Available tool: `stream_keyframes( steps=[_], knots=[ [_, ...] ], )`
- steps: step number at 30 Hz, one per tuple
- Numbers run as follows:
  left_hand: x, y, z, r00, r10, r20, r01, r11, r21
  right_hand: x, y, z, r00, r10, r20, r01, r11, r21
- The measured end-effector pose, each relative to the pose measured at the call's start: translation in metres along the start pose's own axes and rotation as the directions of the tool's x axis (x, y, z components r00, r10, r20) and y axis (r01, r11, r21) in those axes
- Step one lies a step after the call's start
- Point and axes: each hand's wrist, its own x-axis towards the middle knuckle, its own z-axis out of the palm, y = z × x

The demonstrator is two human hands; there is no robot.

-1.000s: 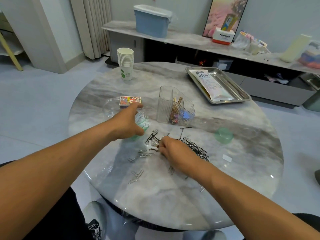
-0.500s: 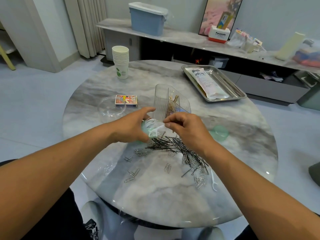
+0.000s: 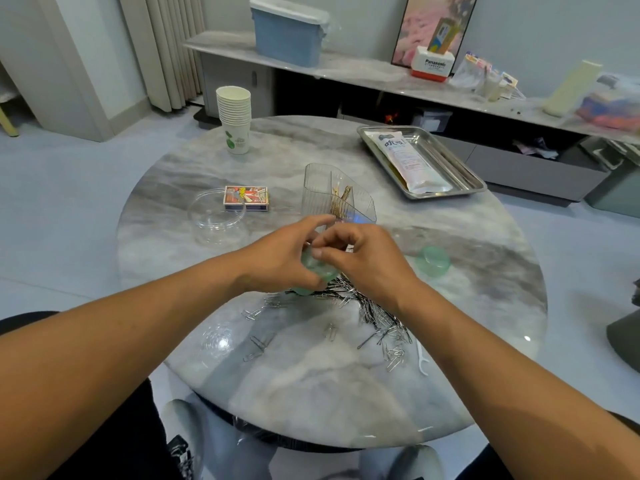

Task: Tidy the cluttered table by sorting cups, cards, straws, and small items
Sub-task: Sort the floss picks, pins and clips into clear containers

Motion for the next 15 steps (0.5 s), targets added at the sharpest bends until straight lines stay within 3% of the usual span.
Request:
stream_keyframes(
  steps=[3, 6, 9, 11, 15],
  knots=[
    [0.008, 0.006, 0.004, 0.999, 0.009, -0.042, -0.01, 1.0, -0.015, -0.001, -0.004, -0.022, 0.994, 0.062, -0.091, -0.057, 0.997, 0.057],
    [0.011, 0.01, 0.007, 0.998, -0.01, -0.054, 0.012, 0.999, 0.031, -0.006, 0.008, -0.057, 0.965, 0.253, -0.069, -0.259, 0.96, -0.103],
    [0.012, 0.011, 0.012, 1.0, -0.015, -0.027, 0.016, 0.999, 0.052, -0.023, 0.029, -0.079, 0.845, 0.531, 0.059, -0.463, 0.783, -0.415],
    [0.014, 0.014, 0.017, 1.0, -0.01, -0.004, 0.011, 0.997, 0.075, -0.039, 0.043, -0.083, 0.751, 0.657, 0.06, -0.494, 0.62, -0.609],
    [0.017, 0.017, 0.026, 1.0, 0.009, 0.017, -0.01, 0.997, 0.083, -0.059, 0.058, -0.077, 0.695, 0.719, -0.013, -0.489, 0.459, -0.742]
  ],
)
